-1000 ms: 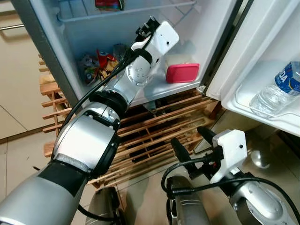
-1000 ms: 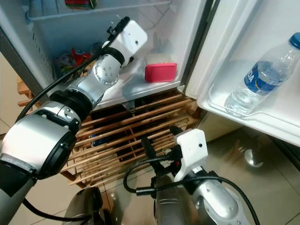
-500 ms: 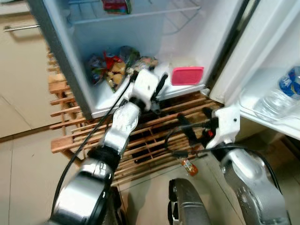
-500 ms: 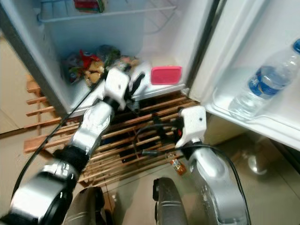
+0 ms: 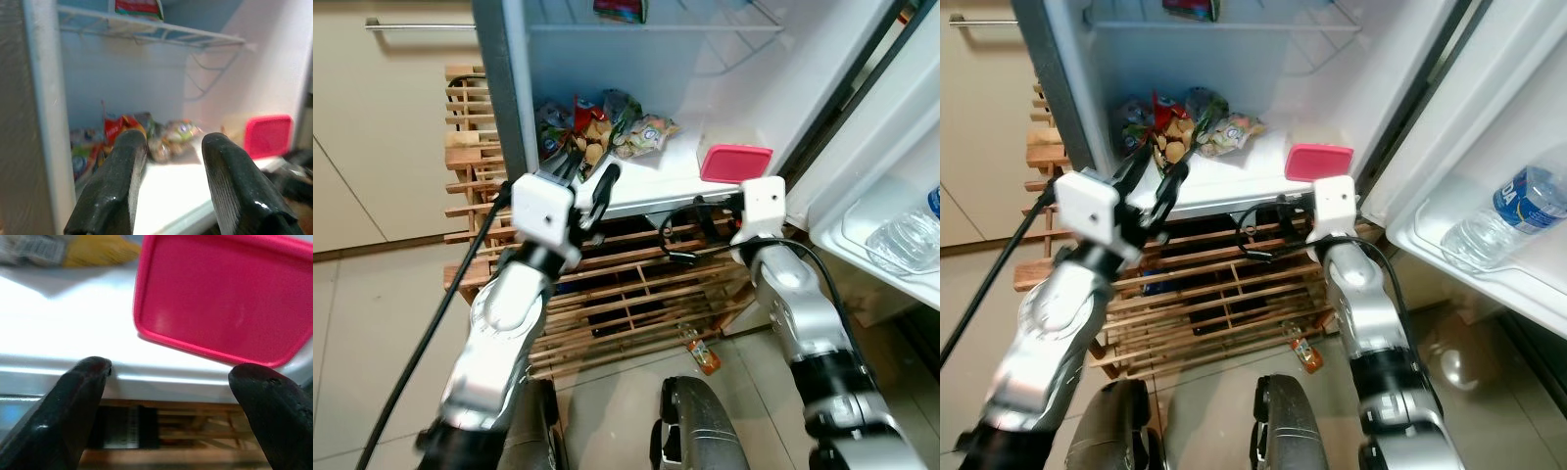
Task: Restocking fridge
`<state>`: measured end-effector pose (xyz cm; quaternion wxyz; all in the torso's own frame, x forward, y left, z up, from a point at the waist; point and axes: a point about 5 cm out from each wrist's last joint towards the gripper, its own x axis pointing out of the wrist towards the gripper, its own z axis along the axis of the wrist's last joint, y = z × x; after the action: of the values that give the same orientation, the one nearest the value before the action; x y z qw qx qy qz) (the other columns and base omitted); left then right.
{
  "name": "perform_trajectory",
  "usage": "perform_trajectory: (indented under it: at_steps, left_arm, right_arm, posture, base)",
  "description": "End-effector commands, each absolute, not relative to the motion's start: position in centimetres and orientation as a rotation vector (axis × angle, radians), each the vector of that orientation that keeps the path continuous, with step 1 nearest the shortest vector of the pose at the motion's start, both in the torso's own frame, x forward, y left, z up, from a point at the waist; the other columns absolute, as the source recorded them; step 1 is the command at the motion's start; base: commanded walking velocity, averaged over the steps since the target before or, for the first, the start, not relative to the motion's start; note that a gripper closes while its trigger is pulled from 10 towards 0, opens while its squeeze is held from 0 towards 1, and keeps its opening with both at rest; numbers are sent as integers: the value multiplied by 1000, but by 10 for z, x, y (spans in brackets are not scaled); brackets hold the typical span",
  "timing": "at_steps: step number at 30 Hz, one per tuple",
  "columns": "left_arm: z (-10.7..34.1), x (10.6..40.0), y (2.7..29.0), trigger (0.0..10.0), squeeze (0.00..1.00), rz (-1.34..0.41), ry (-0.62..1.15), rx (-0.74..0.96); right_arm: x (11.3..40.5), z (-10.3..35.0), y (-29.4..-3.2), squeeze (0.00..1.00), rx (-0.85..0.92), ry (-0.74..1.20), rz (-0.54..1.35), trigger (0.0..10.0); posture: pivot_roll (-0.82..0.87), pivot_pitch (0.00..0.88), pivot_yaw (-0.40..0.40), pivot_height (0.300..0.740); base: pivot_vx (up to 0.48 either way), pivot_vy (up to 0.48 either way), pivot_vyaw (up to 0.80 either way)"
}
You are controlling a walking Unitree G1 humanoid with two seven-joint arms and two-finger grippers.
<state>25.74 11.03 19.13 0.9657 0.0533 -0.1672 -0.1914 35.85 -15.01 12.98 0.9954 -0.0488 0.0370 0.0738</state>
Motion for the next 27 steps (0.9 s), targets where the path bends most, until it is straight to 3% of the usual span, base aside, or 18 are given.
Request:
perform_trajectory:
  at_steps: [1,9,16,21,27]
  left_arm:
    - [195,249,100,10000,0,-441,-323,98]
    - [201,235,107,10000,0,-442,-262,99]
    - [205,229,104,10000,0,-465,-244,112]
    - [198,230,101,10000,0,-486,-205,89]
    - [194,233,103,10000,0,-490,-187,98]
  right_arm:
    - [365,132,-163,0,-131,63,71,10000]
    - [386,149,-164,0,-170,-1,-20,10000]
    - [398,179,-152,0,27,-85,10,10000]
    - [389,172,-140,0,178,-55,46,10000]
    - [373,164,-130,0,217,-61,83,10000]
  posture:
    - [44,174,-156,627]
    - [78,205,-138,627]
    - [87,201,-142,627]
    - [70,188,-139,627]
    - [55,170,-122,627]
  base:
    - [0,0,0]
    - [0,0,0]
    - [0,0,0]
    - [0,0,0]
    - [0,0,0]
